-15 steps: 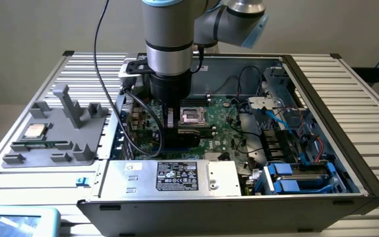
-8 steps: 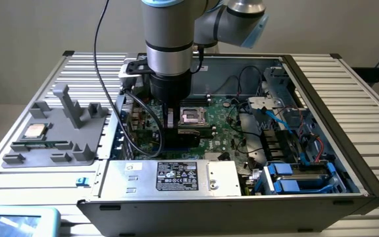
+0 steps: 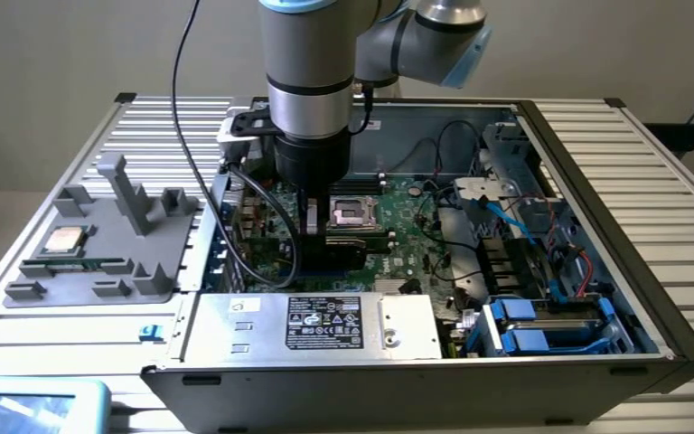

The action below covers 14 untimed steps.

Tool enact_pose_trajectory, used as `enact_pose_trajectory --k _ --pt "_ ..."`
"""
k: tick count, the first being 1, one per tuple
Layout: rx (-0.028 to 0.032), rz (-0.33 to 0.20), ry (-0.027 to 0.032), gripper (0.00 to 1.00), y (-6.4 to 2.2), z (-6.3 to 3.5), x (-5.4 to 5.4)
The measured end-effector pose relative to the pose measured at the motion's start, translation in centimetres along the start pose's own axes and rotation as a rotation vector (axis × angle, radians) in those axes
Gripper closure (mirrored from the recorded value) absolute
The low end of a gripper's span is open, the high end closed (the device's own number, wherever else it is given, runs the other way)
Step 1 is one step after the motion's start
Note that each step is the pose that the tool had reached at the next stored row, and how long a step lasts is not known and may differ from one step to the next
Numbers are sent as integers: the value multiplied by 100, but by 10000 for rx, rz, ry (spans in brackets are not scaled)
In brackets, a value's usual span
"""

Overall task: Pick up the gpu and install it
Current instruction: 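Insert the gpu into the slot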

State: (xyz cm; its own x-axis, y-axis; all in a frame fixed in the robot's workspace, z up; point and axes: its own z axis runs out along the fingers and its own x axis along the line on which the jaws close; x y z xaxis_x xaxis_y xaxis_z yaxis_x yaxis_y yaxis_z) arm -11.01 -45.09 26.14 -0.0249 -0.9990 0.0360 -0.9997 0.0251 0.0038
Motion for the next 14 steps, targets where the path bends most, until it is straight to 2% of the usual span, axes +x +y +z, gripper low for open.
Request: enact_pose_trajectory --k 14 --pt "-1 18 -1 75 1 3 -3"
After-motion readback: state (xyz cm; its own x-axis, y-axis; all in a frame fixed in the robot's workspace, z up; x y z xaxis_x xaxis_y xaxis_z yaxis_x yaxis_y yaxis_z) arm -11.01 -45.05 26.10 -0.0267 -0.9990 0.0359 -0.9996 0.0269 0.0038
